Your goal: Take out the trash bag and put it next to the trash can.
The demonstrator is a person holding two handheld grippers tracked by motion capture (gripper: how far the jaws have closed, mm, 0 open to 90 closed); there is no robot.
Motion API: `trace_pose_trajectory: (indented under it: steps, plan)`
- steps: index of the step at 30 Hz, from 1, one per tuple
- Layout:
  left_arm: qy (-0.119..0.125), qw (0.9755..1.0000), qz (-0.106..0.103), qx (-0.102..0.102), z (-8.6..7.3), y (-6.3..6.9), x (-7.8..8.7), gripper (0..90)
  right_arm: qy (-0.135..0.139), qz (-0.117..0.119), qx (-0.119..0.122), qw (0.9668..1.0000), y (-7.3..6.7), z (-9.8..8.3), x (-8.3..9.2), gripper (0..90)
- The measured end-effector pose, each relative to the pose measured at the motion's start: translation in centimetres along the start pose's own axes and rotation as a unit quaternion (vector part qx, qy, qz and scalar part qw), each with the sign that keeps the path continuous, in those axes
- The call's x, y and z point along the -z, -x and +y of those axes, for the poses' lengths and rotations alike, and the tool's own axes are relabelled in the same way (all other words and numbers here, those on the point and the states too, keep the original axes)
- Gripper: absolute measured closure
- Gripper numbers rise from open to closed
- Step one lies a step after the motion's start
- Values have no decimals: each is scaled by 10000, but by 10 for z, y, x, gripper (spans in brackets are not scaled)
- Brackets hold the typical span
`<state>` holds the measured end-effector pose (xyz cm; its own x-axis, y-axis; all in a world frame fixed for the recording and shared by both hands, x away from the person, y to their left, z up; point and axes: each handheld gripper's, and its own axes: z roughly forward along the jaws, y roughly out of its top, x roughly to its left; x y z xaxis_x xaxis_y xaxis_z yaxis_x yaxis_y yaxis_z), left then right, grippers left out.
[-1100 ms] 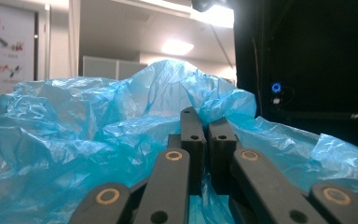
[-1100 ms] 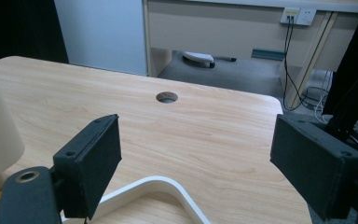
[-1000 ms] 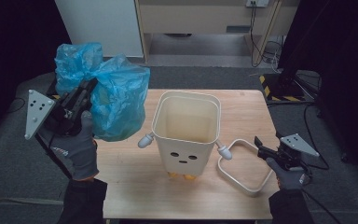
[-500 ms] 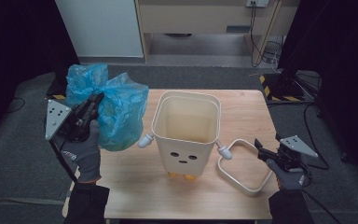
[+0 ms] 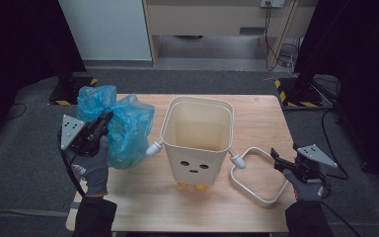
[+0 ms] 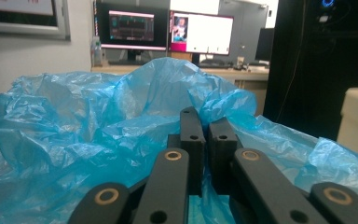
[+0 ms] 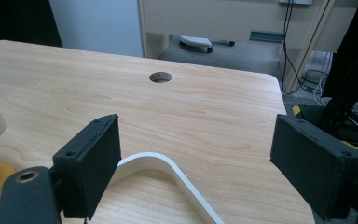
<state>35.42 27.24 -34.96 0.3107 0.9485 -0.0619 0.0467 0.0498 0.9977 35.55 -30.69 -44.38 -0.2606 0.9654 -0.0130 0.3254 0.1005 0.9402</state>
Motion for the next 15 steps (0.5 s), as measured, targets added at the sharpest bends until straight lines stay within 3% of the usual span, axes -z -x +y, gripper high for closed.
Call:
trace_pose_trajectory:
  steps: [5, 15]
  plan:
    - [-206, 9998, -6, -43, -12, 0, -4, 866, -139, 17, -8, 9999, 0, -2, 0, 161]
    - [-540, 9985, -76, -31, -33, 2, -13, 859, -124, 36, -35, 9999, 2, -7, -3, 161]
